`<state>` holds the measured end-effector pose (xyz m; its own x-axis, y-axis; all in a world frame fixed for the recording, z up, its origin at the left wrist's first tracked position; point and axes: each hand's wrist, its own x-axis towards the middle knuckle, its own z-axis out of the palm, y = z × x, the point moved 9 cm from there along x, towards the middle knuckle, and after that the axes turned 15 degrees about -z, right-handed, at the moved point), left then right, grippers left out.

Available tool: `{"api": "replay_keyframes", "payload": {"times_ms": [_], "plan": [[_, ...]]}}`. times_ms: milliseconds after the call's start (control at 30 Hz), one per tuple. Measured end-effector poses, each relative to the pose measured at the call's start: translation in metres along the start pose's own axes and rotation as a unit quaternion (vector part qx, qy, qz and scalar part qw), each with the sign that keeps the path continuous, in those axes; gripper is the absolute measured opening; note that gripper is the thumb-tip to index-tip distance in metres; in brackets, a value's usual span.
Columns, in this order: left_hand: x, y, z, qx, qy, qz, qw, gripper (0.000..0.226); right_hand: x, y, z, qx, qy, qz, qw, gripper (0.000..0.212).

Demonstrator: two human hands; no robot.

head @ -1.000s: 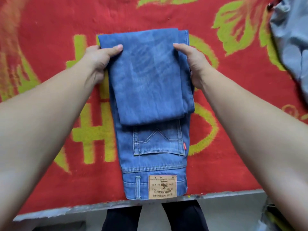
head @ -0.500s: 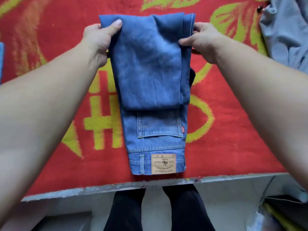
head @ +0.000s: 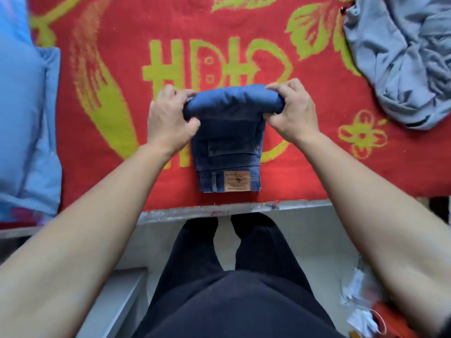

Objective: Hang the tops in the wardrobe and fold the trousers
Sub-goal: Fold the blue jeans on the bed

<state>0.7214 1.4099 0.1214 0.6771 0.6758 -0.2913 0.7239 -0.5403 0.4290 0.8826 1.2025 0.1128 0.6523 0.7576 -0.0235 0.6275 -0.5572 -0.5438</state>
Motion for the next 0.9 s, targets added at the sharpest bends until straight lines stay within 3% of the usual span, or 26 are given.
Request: {"api": "replay_keyframes", "payload": {"times_ms": [100,167,233,367,433,500,567,600,667,767,900], "plan": [[-0.068,-0.014,0.032,0.042,-0.012,0.042,0.998,0.062,-0.068,-0.006,0.01,-0.008,0.034,-0.006,0.999,0.048],[-0.106,-0.03,0.064,0.082,-0.039,0.061,0.994,0.068,-0.111,-0.001,0.036,-0.032,-0.009,-0.006,0.999,0.051],[-0.135,-0.045,0.103,0.137,-0.1,0.08,0.982,0.07,-0.15,0.009,0.07,-0.058,-0.109,0.0,0.992,0.056],[-0.164,-0.075,0.159,0.194,-0.249,0.071,0.946,0.064,-0.198,0.02,0.127,-0.059,-0.329,-0.001,0.943,0.062],[-0.156,-0.075,0.157,0.17,-0.228,0.066,0.957,0.057,-0.192,0.02,0.122,-0.083,-0.287,0.009,0.954,0.048],[-0.138,-0.065,0.145,0.143,-0.159,0.085,0.973,0.054,-0.171,0.015,0.098,-0.132,-0.149,0.001,0.98,0.033],[-0.119,-0.052,0.136,0.139,-0.101,0.108,0.979,0.061,-0.146,0.001,0.086,-0.157,-0.046,-0.044,0.986,0.036],[-0.108,-0.047,0.138,0.156,-0.097,0.113,0.976,0.068,-0.134,-0.006,0.089,-0.165,-0.038,-0.072,0.983,0.044],[-0.084,-0.047,0.153,0.195,-0.119,0.104,0.968,0.082,-0.114,-0.004,0.112,-0.194,-0.097,-0.097,0.971,0.061],[-0.055,-0.062,0.185,0.242,-0.184,0.061,0.951,0.106,-0.106,0.04,0.153,-0.196,-0.223,-0.006,0.955,0.083],[-0.038,-0.075,0.23,0.278,-0.205,0.049,0.937,0.12,-0.105,0.08,0.186,-0.148,-0.231,0.021,0.961,0.094]]}}
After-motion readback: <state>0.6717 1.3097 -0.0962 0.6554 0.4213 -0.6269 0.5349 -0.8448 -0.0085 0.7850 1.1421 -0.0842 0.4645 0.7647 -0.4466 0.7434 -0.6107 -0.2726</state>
